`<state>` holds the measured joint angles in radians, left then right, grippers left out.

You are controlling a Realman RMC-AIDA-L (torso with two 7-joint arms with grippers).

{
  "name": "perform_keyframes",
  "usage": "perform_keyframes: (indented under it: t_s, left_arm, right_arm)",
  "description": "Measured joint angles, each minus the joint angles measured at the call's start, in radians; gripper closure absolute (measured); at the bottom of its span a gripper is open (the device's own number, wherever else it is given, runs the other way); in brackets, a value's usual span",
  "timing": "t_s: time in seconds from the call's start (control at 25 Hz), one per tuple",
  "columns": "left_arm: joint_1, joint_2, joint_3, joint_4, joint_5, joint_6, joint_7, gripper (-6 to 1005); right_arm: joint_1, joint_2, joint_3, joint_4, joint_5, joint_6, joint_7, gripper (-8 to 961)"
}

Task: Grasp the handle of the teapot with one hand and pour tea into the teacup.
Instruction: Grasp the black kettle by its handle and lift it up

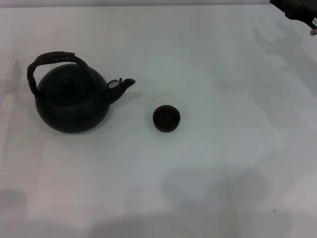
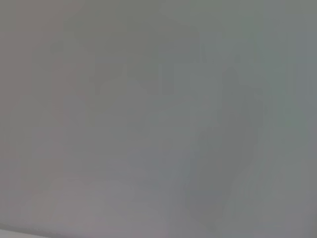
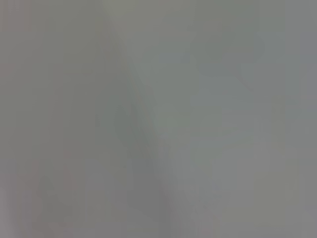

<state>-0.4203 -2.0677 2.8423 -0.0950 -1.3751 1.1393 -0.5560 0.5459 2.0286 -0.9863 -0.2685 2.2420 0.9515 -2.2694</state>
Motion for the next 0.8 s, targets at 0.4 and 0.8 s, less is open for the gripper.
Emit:
perform_keyframes:
  t_s: [0.4, 0.8]
  left_arm:
    - [0.109, 0.001, 0.000, -0.064, 0.094, 0.185, -0.054, 208]
    - [0.239, 0.000, 0.000, -0.132, 0.340, 0.467, -0.093, 208]
  right_arm:
    - [0.098, -0.004, 0.015, 0.060, 0.230, -0.173, -0.345, 113]
    - [0.115, -0.007, 0.104, 0.070, 0.234, -0.214, -0.350, 113]
